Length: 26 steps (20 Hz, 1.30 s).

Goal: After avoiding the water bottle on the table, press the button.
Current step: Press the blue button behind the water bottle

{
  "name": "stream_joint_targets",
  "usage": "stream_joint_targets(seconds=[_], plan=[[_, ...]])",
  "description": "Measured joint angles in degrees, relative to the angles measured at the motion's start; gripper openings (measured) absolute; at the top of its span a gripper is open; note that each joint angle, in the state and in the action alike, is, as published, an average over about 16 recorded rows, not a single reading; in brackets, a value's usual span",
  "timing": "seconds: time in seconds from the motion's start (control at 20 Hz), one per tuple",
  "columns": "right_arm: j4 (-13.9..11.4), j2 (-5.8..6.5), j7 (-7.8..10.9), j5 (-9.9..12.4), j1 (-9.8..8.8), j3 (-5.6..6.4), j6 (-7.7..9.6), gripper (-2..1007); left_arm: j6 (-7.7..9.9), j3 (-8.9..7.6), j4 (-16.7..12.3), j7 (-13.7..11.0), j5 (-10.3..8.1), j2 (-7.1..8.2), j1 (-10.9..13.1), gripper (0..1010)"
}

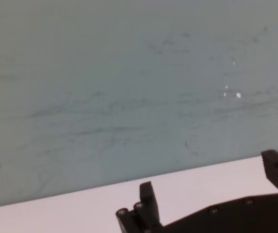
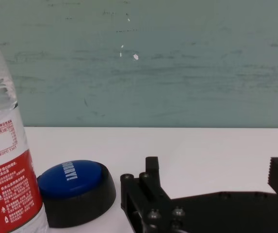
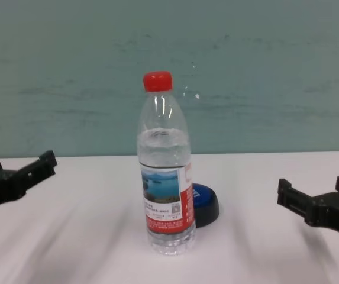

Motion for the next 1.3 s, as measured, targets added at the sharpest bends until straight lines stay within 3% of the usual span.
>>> stream_joint_targets(seconds=[0.55, 1.3], plan=[[0.0, 0.0, 0.0, 0.0, 0.0, 0.0, 0.0, 1004, -0.76, -0.28, -2.8, 0.1, 0.53, -0.44, 3.8, 1010], [0.0, 0.0, 0.0, 0.0, 0.0, 0.0, 0.0, 1004, -0.17, 0.16, -6.1, -1.8, -0.65, 1.13, 7.5, 1010]])
